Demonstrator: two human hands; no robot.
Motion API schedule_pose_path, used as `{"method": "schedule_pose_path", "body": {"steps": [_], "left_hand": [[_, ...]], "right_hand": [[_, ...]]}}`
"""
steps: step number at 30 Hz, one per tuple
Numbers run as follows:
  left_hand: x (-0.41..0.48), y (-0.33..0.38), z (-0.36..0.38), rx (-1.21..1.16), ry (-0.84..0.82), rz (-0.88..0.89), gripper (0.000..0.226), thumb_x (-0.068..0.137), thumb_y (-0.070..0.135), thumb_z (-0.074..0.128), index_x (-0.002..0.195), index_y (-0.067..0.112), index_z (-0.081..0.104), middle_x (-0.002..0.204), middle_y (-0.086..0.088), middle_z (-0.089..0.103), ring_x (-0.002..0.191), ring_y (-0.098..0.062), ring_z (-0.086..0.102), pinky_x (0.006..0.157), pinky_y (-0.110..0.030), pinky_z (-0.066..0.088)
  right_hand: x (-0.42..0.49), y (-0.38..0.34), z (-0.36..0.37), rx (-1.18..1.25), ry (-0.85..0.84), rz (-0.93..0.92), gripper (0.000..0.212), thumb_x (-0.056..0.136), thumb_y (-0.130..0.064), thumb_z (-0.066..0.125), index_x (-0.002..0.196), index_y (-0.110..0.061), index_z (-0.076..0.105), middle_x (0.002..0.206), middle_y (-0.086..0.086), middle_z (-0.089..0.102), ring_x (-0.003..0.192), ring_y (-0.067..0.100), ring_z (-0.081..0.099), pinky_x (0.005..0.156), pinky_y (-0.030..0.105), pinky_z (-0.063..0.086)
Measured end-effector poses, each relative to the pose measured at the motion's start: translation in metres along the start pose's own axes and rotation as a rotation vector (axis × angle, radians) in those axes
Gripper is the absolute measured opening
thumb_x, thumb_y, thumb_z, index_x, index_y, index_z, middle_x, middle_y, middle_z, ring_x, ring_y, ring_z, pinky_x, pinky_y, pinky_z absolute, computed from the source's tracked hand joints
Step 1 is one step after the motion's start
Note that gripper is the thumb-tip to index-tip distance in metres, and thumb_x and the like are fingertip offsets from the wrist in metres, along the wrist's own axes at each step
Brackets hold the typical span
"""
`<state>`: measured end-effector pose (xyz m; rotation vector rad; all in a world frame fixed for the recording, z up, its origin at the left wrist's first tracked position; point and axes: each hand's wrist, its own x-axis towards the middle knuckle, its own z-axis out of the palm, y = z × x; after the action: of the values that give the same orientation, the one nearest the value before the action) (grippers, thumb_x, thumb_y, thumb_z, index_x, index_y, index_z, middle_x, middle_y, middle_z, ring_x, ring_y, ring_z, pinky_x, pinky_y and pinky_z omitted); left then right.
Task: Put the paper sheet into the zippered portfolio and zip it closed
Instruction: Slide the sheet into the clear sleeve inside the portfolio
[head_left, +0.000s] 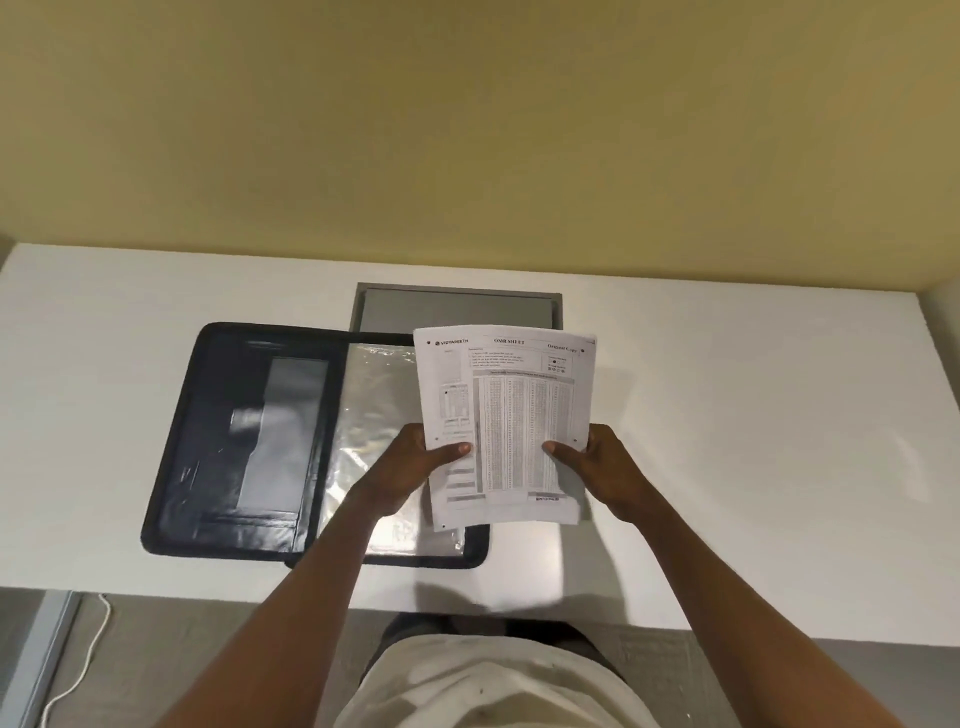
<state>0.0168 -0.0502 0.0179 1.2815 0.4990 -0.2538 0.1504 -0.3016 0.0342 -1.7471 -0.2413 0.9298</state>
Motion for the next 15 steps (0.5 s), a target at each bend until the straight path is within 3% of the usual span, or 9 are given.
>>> {"method": "schedule_pose_path", "body": {"steps": [8, 12, 15], "left_hand": [[0.025, 0.017, -0.106, 0.004, 0.229, -0.025, 0.028, 0.089, 0.004, 0.076, 0.116, 0.005, 0.075, 0.109, -0.016, 0.078, 0.097, -0.035, 0.076, 0.077, -0.038, 0.061], [0.068, 0.016, -0.153, 0.536, 0.465, 0.097, 0.018, 0.092, 0.007, 0.073, 0.107, 0.014, 0.079, 0.104, -0.005, 0.08, 0.095, -0.019, 0.075, 0.086, -0.034, 0.057], [0.098, 0.021, -0.178, 0.799, 0.521, 0.085, 0.022, 0.095, 0.012, 0.071, 0.116, 0.013, 0.076, 0.118, -0.007, 0.076, 0.107, -0.022, 0.072, 0.096, -0.034, 0.056]], "right_hand": [[0.041, -0.018, 0.035, 0.033, 0.096, 0.052, 0.03, 0.092, -0.019, 0.071, 0.121, -0.012, 0.071, 0.111, 0.0, 0.077, 0.101, 0.019, 0.074, 0.096, 0.043, 0.057], [0.058, -0.025, 0.04, 0.005, 0.168, 0.062, 0.018, 0.092, -0.02, 0.071, 0.107, -0.011, 0.075, 0.102, 0.003, 0.079, 0.091, 0.024, 0.076, 0.087, 0.046, 0.06], [0.072, -0.031, 0.046, -0.029, 0.226, 0.06, 0.016, 0.094, -0.023, 0.07, 0.101, -0.009, 0.076, 0.096, 0.005, 0.08, 0.086, 0.026, 0.076, 0.082, 0.047, 0.061]]}}
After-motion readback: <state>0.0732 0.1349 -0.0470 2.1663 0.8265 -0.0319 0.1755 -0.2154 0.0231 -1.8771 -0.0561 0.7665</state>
